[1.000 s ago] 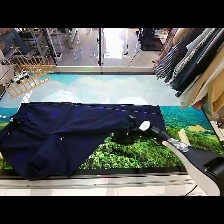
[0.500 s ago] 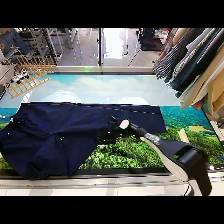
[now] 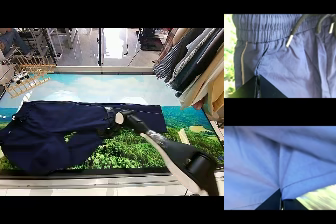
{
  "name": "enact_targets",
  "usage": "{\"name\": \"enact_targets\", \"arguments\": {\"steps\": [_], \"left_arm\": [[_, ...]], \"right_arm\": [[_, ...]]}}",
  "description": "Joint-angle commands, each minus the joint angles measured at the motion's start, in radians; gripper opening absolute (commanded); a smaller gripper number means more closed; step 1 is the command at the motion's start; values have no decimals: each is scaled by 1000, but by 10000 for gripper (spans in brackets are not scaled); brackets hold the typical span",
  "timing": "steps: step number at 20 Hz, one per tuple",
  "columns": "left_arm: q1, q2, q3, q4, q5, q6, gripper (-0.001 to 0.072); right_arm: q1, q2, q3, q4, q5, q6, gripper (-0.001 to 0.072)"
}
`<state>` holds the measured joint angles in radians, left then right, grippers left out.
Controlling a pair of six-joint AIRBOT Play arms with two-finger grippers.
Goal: Fold the clothes and pants, and hang the long-sleeved shirts on hangers.
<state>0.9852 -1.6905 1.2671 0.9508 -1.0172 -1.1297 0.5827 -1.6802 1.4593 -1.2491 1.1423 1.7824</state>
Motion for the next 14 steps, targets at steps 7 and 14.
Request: {"name": "enact_targets", "arguments": {"steps": [7, 14], "left_arm": [[0, 5, 1, -14, -96, 89, 13], [0, 5, 1, -14, -195, 116, 13]], "right_arm": [[12, 599, -76, -432, 354, 184, 9], [-402, 93, 80, -150, -38, -95, 421]]}}
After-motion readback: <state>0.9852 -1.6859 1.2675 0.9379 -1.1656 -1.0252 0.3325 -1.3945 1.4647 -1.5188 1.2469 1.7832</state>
